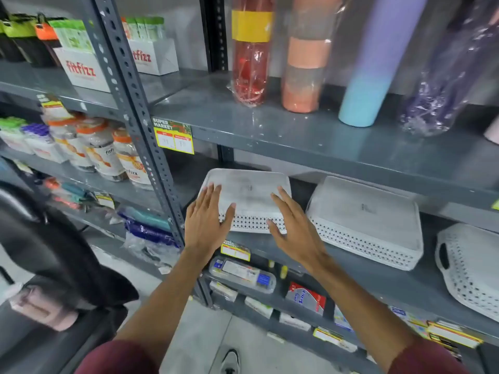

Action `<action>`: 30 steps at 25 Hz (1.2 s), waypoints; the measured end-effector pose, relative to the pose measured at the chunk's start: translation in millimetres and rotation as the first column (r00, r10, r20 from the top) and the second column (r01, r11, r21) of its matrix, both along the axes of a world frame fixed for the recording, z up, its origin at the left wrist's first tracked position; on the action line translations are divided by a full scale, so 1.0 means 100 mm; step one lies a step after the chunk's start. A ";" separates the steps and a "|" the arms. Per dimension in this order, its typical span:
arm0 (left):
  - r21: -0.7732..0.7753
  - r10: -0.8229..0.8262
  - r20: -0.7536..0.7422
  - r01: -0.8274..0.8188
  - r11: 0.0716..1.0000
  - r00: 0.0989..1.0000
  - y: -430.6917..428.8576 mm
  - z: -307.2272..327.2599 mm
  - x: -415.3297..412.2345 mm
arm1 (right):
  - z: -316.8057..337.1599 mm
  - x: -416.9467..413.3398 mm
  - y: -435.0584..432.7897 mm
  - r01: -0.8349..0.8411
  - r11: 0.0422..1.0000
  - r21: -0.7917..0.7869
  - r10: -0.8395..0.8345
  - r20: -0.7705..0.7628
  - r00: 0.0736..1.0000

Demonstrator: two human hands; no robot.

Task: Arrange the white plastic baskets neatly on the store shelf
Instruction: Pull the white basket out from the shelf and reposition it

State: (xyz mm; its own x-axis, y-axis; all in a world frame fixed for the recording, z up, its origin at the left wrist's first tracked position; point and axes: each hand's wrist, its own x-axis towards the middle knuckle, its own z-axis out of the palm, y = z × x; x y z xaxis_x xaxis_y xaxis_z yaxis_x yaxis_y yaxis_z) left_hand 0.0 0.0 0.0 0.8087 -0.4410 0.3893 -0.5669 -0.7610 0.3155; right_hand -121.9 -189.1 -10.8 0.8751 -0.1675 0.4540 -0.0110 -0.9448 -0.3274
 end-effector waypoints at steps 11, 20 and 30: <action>-0.094 0.053 -0.764 -0.192 0.977 0.643 -0.24 -0.60 1.97 | -0.69 1.30 -0.76 0.654 0.551 0.518 -0.362 -0.558 0.747; -0.432 -0.160 -0.811 -0.391 0.813 0.563 -0.45 -0.49 2.00 | -0.66 1.35 -0.83 0.573 0.298 0.763 -0.388 -0.452 0.803; -0.691 -0.523 -0.709 -0.615 0.380 0.474 -0.33 -0.44 1.90 | -0.39 1.18 -0.80 0.101 -0.104 0.989 -0.516 -0.141 0.845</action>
